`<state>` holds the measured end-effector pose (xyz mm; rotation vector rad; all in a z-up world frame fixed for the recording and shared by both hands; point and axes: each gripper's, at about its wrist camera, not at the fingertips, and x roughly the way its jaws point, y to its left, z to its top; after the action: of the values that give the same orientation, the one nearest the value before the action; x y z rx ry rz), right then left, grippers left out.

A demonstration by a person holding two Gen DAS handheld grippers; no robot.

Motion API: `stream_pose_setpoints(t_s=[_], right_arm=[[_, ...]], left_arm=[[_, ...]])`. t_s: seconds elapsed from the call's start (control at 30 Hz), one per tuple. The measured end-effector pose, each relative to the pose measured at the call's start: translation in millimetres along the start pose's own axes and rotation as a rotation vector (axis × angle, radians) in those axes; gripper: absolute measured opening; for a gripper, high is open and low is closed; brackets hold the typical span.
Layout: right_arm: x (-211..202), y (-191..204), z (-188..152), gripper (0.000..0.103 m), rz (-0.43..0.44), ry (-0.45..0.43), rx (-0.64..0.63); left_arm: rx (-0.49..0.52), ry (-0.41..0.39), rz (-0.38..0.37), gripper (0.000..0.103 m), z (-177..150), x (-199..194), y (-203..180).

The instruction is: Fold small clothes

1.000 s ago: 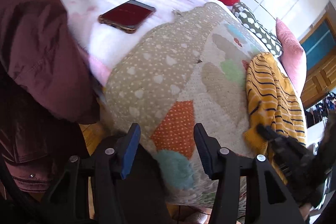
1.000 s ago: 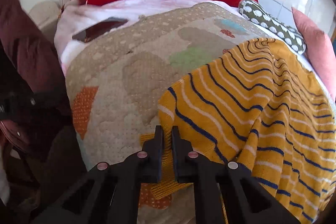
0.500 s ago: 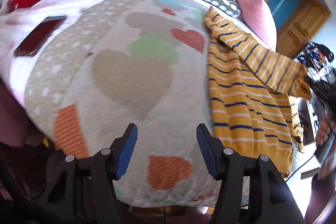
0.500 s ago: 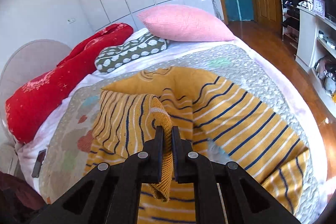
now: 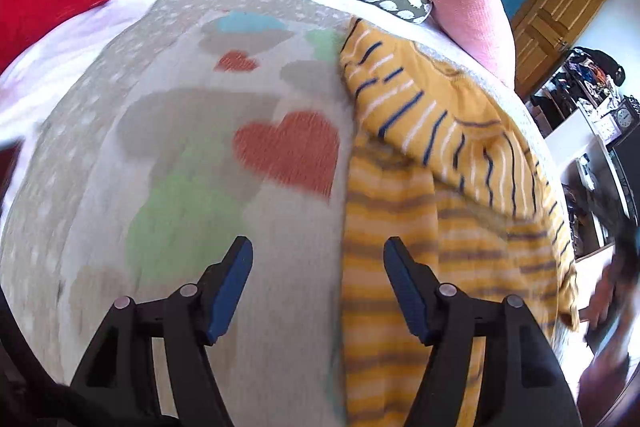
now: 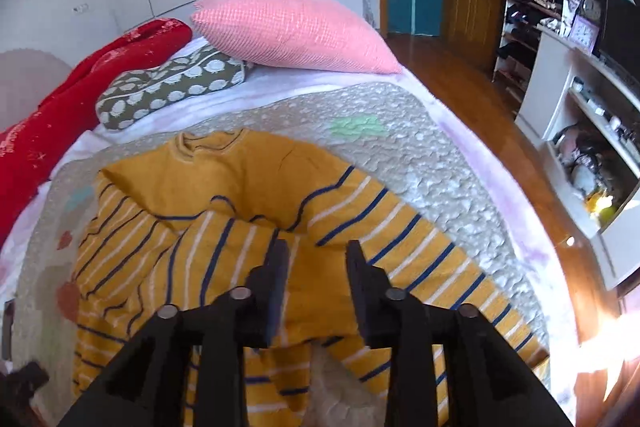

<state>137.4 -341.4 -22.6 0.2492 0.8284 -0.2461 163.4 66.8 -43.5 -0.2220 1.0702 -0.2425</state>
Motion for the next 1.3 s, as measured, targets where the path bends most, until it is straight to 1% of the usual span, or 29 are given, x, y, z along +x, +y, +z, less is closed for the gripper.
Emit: stream_pose_setpoints(t_s=[0.03, 0.1, 0.17, 0.2, 0.23, 0.27, 0.3, 0.33, 0.37, 0.4, 0.43, 0.5, 0.57, 0.6, 0.63, 0.67, 0.7, 0.73, 0.77, 0.8, 0.83, 0.87, 0.9, 1.0, 1.03, 1.13, 1.23, 1.3], right_arm=[[-7.7, 0.5, -11.9, 0.057, 0.035, -0.003, 0.012], [-21.4, 0.7, -39.5, 0.057, 0.108, 0.017, 0.014], [-27.6, 2.1, -64.7, 0.057, 0.152, 0.057, -0.016], [-31.3, 2.2, -77.3, 0.057, 0.160, 0.072, -0.031], [-34.5, 2.4, -87.7, 0.057, 0.162, 0.083, -0.041], [-37.6, 0.9, -97.5, 0.057, 0.158, 0.092, -0.045], [-39.7, -1.5, -104.8, 0.057, 0.151, 0.100, -0.042], [-40.7, -6.1, -110.3, 0.057, 0.145, 0.105, -0.034], [-41.4, -10.3, -114.3, 0.057, 0.135, 0.110, -0.028], [-41.6, -14.0, -115.8, 0.057, 0.119, 0.114, -0.023], [-42.1, -18.1, -116.5, 0.057, 0.102, 0.116, -0.017], [-43.9, -28.5, -113.1, 0.057, 0.083, 0.109, 0.001], [-45.9, -37.4, -108.1, 0.057, 0.078, 0.093, 0.021], [-45.7, -39.8, -105.8, 0.057, 0.078, 0.084, 0.027], [-45.4, -41.4, -105.0, 0.057, 0.078, 0.078, 0.031], [-44.1, -42.0, -104.7, 0.057, 0.079, 0.077, 0.035], [-41.8, -42.6, -105.4, 0.057, 0.083, 0.080, 0.043], [-40.1, -43.4, -107.0, 0.057, 0.089, 0.083, 0.059], [-38.9, -44.3, -107.7, 0.057, 0.097, 0.086, 0.073], [-39.7, -45.0, -109.8, 0.057, 0.109, 0.086, 0.087], [-41.5, -45.5, -111.7, 0.057, 0.121, 0.088, 0.093], [-44.5, -46.4, -113.9, 0.057, 0.131, 0.087, 0.095], [-48.5, -47.5, -116.4, 0.057, 0.137, 0.083, 0.095], [-62.1, -53.9, -125.9, 0.063, 0.152, 0.066, 0.095], [-65.9, -56.3, -130.2, 0.064, 0.162, 0.062, 0.099], [-74.2, -59.1, -145.0, 0.065, 0.210, 0.073, 0.109], [-76.8, -56.2, -162.5, 0.066, 0.241, 0.094, 0.105], [-78.1, -54.6, -174.0, 0.066, 0.257, 0.107, 0.110]], left_arm=[[0.001, 0.005, -0.018, 0.067, 17.3, 12.2, -1.1], [0.002, 0.025, -0.076, 0.067, 51.3, 39.1, -4.5], [-0.002, 0.046, -0.109, 0.068, 80.1, 66.5, -11.2], [0.003, 0.059, -0.133, 0.068, 94.4, 82.6, -15.9], [0.008, 0.071, -0.137, 0.068, 104.1, 95.2, -20.8], [0.009, 0.077, -0.128, 0.067, 110.6, 105.6, -25.1], [0.012, 0.091, -0.120, 0.064, 115.9, 116.2, -30.1], [0.016, 0.114, -0.112, 0.028, 119.2, 124.1, -34.4], [0.009, 0.143, -0.098, 0.012, 121.5, 128.8, -36.5], [-0.013, 0.135, -0.088, 0.011, 123.6, 125.6, -35.1], [-0.021, 0.098, -0.079, 0.010, 126.8, 117.6, -32.1], [-0.036, 0.045, -0.005, 0.009, 135.0, 102.7, -20.5], [-0.086, 0.014, 0.061, 0.008, 145.9, 92.8, -0.8], [-0.088, 0.000, 0.124, 0.007, 150.7, 90.5, 4.4], [-0.070, -0.019, 0.209, 0.005, 153.5, 88.0, 6.2], [-0.049, -0.028, 0.247, 0.006, 155.1, 86.1, 7.4], [-0.036, -0.021, 0.230, 0.006, 153.0, 82.7, 10.6], [-0.039, -0.011, 0.185, 0.010, 148.6, 76.8, 12.7], [-0.046, -0.004, 0.139, 0.020, 141.7, 68.3, 16.2], [-0.048, -0.005, 0.107, 0.028, 131.6, 56.7, 18.0], [-0.043, -0.013, 0.089, 0.043, 118.3, 43.9, 18.5], [-0.035, -0.017, 0.071, 0.050, 106.3, 35.5, 16.3], [-0.024, -0.006, 0.039, 0.051, 87.9, 24.3, 16.1], [-0.020, 0.074, -0.065, 0.051, 29.2, 2.5, 15.2], [-0.020, 0.103, -0.089, 0.051, 7.2, -2.5, 14.2], [-0.037, 0.157, -0.165, 0.051, -48.3, -11.5, 7.3], [-0.060, 0.191, -0.220, 0.052, -93.2, -13.9, 0.0], [-0.078, 0.207, -0.247, 0.055, -115.6, -13.1, -4.5]])
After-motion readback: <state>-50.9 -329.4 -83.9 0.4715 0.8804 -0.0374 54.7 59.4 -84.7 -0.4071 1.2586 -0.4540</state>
